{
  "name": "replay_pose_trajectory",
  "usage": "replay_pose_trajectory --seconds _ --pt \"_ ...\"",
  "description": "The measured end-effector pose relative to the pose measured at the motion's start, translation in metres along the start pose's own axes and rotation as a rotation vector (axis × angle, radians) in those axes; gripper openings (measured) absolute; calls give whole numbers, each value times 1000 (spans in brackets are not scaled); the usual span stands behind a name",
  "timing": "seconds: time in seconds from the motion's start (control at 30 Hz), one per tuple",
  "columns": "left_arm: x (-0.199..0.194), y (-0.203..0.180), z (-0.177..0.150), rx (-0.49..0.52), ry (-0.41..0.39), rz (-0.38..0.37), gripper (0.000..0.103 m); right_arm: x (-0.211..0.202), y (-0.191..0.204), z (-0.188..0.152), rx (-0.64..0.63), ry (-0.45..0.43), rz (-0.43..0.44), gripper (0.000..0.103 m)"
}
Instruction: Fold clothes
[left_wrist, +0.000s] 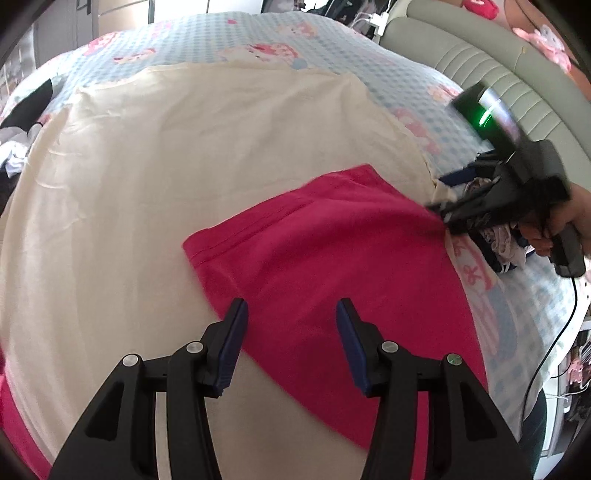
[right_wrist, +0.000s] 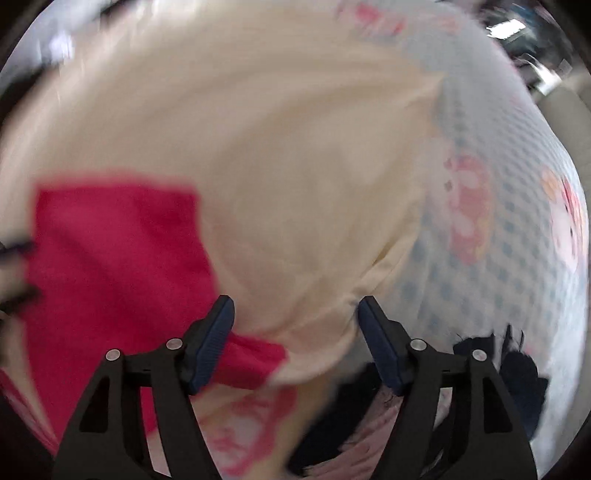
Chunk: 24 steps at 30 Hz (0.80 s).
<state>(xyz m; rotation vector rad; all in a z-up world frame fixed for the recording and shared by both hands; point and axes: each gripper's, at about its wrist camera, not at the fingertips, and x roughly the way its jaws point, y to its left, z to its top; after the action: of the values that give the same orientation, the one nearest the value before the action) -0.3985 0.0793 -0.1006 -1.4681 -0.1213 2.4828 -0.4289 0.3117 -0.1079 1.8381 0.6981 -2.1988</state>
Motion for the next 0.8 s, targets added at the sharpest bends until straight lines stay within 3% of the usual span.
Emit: replay_pose_trajectory --seconds 0.1,0.23,0.3,0.43,0.5,0.53,0.63,0.67,0.7,0.73,0.8 --pt "-9 2 2 14 -19 -2 52 7 -10 -13 -34 69 -40 70" --pt "-4 -6 7 31 -28 -61 52 -13 -33 -39 -17 39 -78 69" --pt "4 -12 6 40 -27 -68 52 -32 -44 -44 69 -49 -7 66" --pt "23 -10 7 -62 5 -76 52 -60 -63 -51 241 -212 165 72" --pt "23 -12 13 -66 -42 -42 51 -64 -58 -48 240 -241 275 72" --pt "22 -14 15 -59 -65 -20 51 -63 -44 -46 208 -227 277 72" --pt "35 -16 24 -28 -26 55 51 -34 -14 -34 104 -119 165 68" --pt "42 -14 26 -32 -2 87 51 -23 -8 -30 86 -89 120 60" --pt "46 -11 27 -39 13 112 51 -17 -7 -29 79 -94 61 54" --pt "48 -10 27 -41 21 138 51 -10 -6 -29 72 -98 3 54" --pt "38 -13 28 -8 -23 182 49 -8 -11 -30 98 -148 -124 52"
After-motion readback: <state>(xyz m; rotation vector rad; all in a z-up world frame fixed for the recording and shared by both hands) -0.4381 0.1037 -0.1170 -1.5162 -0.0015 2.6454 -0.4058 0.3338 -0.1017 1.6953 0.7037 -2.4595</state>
